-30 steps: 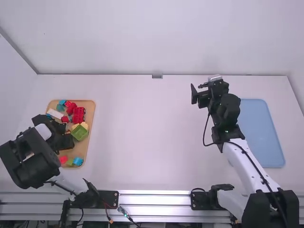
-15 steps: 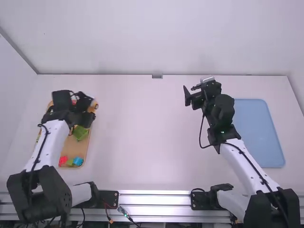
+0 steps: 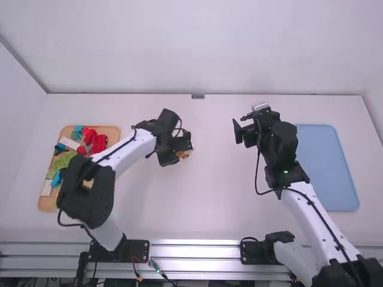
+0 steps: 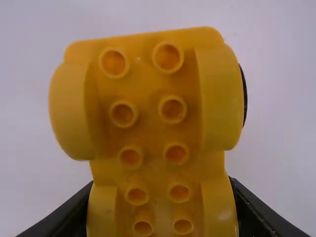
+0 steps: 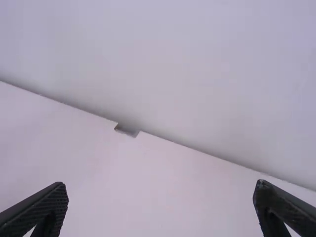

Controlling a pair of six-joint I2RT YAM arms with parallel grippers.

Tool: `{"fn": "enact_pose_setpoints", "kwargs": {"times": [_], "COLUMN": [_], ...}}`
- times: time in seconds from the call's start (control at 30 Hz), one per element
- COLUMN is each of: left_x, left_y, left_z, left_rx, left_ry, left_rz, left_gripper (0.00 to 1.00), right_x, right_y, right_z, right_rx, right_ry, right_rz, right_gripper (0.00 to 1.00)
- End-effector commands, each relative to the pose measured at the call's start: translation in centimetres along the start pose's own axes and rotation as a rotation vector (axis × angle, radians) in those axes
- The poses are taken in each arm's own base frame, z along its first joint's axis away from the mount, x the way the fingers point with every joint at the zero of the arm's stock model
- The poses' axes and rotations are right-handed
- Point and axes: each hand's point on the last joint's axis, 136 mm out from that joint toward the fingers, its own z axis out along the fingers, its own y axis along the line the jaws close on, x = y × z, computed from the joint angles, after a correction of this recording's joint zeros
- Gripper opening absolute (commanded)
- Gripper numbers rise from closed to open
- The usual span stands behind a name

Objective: Assemble lego blocks to make yellow taxi

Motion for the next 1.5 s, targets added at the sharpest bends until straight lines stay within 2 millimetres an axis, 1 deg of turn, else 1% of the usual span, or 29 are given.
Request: {"fn": "enact_pose_setpoints", "kwargs": {"times": [0.0, 0.13, 0.2, 0.27, 0.33, 0.4, 0.53, 0.57, 0.6, 0.63, 0.67, 0.7, 0.73, 0.8, 0.9, 0.97, 1.0, 1.03, 1.07, 1.17, 1.2, 1.23, 1.27, 1.3, 1.33, 1.37, 1.4, 1.43, 1.47], "left_x": [-1.5, -2.8, -3.6, -4.4, -4.7, -4.7, -4.1, -3.8, -3.7, -3.7, -3.6, -3.7, -3.9, -4.2, -5.0, -5.0, -4.7, -4.7, -4.2, -2.8, -1.8, -0.3, 0.6, 2.0, 4.3, 5.9, 6.6, 9.8, 11.9], "left_y": [-1.2, -3.0, -3.9, -4.9, -5.4, -6.1, -6.4, -6.7, -6.7, -6.7, -6.6, -6.5, -6.3, -6.1, -5.6, -5.0, -4.5, -4.4, -3.7, -1.4, 0.2, 2.4, 3.5, 4.8, 6.8, 8.2, 8.7, 11.2, 12.4], "left_z": [2.1, 4.1, 4.7, 5.2, 5.6, 6.2, 7.0, 7.2, 7.3, 7.3, 7.3, 7.3, 7.1, 7.0, 5.7, 3.6, 2.2, 1.8, 0.1, -2.6, -3.6, -4.6, -5.0, -5.4, -5.9, -6.1, -6.2, -6.9, -7.3], "left_rx": [0.032, 0.057, 0.06, 0.061, 0.051, 0.053, 0.049, 0.051, 0.05, 0.052, 0.052, 0.05, 0.044, 0.04, 0.036, 0.064, 0.081, 0.085, 0.1, 0.075, 0.039, -0.012, -0.036, -0.063, -0.114, -0.151, -0.167, -0.253, -0.298], "left_ry": [0.051, 0.086, 0.081, 0.066, 0.057, 0.05, 0.048, 0.053, 0.056, 0.055, 0.055, 0.053, 0.05, 0.042, 0.032, 0.006, -0.017, -0.024, -0.059, -0.109, -0.119, -0.127, -0.127, -0.123, -0.104, -0.095, -0.092, -0.082, -0.076], "left_rz": [0.164, 0.253, 0.276, 0.3, 0.304, 0.315, 0.311, 0.315, 0.315, 0.311, 0.31, 0.308, 0.309, 0.302, 0.302, 0.309, 0.305, 0.302, 0.282, 0.172, 0.074, -0.067, -0.134, -0.216, -0.345, -0.447, -0.492, -0.716, -0.84], "left_gripper": [0.02, 0.02, 0.03, 0.1, 0.13, 0.13, 0.15, 0.19, 0.27, 0.55, 0.63, 0.92, 0.99, 0.99, 0.99, 0.99, 0.99, 0.99, 0.99, 0.99, 0.99, 0.99, 0.99, 0.99, 0.99, 0.99, 0.99, 0.99, 0.99], "right_x": [-2.3, -1.9, -1.9, -2.0, -2.0, -1.9, -1.7, -1.6, -1.6, -1.5, -1.6, -1.6, -1.6, -1.6, -2.0, -2.3, -2.5, -2.5, -2.6, -2.6, -2.5, -2.5, -2.5, -2.5, -2.5, -2.6, -2.6, -2.7, -2.8], "right_y": [-1.3, -2.4, -2.8, -3.1, -3.2, -3.2, -3.3, -3.2, -2.9, -2.7, -2.7, -2.7, -2.5, -2.4, -2.1, -2.0, -2.1, -2.2, -2.4, -2.5, -2.6, -2.6, -2.6, -2.6, -2.6, -2.6, -2.7, -2.7, -2.7], "right_z": [-1.8, -2.9, -3.2, -3.3, -3.2, -3.0, -2.4, -2.1, -1.9, -1.7, -1.6, -1.5, -1.3, -1.1, -0.9, -0.9, -0.9, -0.9, -0.9, -0.9, -1.0, -1.0, -1.0, -0.9, -1.0, -1.0, -1.0, -1.0, -1.0], "right_rx": [0.039, 0.07, 0.082, 0.09, 0.09, 0.09, 0.089, 0.082, 0.069, 0.061, 0.061, 0.06, 0.055, 0.052, 0.046, 0.043, 0.046, 0.048, 0.053, 0.057, 0.059, 0.06, 0.06, 0.059, 0.06, 0.06, 0.061, 0.062, 0.063], "right_ry": [-0.047, -0.026, -0.027, -0.03, -0.029, -0.029, -0.027, -0.027, -0.028, -0.028, -0.029, -0.031, -0.032, -0.037, -0.052, -0.066, -0.072, -0.073, -0.077, -0.077, -0.076, -0.073, -0.073, -0.073, -0.074, -0.077, -0.078, -0.083, -0.088], "right_rz": [-0.012, -0.001, 0.001, 0.003, 0.003, 0.004, 0.003, 0.003, 0.002, 0.002, 0.001, 0.0, -0.002, -0.003, -0.008, -0.011, -0.012, -0.012, -0.011, -0.01, -0.009, -0.009, -0.009, -0.009, -0.01, -0.01, -0.01, -0.012, -0.016], "right_gripper": [0.99, 0.99, 0.99, 0.99, 0.99, 0.99, 0.99, 0.99, 0.99, 0.99, 0.99, 0.99, 0.99, 0.99, 0.99, 0.99, 0.99, 0.99, 0.99, 0.99, 0.99, 0.99, 0.99, 0.99, 0.99, 0.99, 0.99, 0.99, 0.99]}}
